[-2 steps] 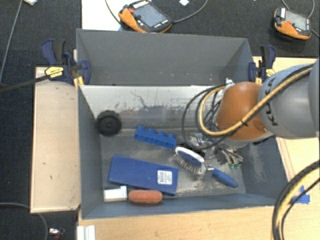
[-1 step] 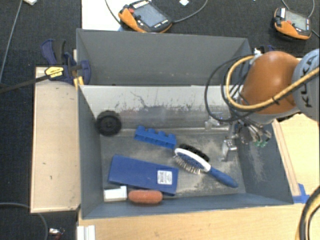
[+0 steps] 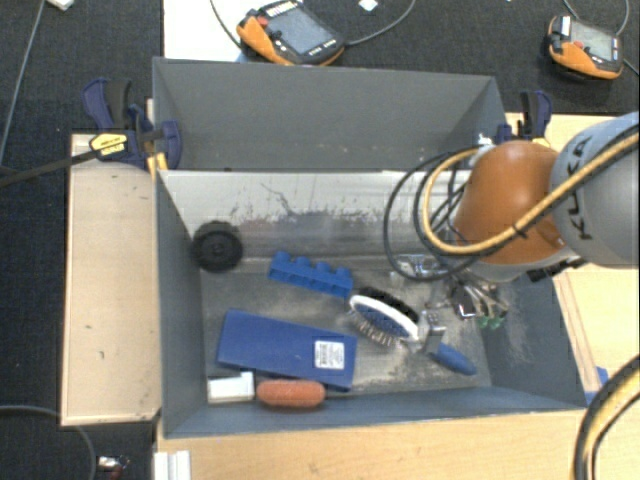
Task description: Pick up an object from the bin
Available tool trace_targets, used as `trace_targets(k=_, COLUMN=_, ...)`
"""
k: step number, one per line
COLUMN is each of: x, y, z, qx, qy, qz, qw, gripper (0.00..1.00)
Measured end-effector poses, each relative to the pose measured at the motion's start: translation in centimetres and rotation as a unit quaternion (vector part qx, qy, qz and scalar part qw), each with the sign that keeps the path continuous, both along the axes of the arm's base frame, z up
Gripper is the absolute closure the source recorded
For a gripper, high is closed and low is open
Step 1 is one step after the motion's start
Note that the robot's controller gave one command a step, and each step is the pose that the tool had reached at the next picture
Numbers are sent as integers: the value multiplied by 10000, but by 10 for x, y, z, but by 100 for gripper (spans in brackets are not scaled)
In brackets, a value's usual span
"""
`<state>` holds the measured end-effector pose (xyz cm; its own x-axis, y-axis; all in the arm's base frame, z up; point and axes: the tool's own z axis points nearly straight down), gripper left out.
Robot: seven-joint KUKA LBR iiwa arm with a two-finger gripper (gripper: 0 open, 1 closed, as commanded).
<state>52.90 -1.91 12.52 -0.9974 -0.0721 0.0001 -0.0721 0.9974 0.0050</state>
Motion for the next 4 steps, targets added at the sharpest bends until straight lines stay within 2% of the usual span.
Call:
trace_targets(k=1, x=52, y=51, z=-52, qx=-35, qy=-111, qz=1536, qw=9881, gripper=0)
trace_targets(k=2, x=-14, y=-42, z=-47, qx=-22, qy=-33, qz=2780, qw=9606, gripper=0)
trace_targets(k=3, x=28, y=24, z=-44, qx=-24, qy=-133, qz=1676, qw=9858, gripper=100)
trace_targets(k=4, x=28, y=24, z=-44, qx=-26, qy=-133, qz=1675, qw=9858, gripper=100)
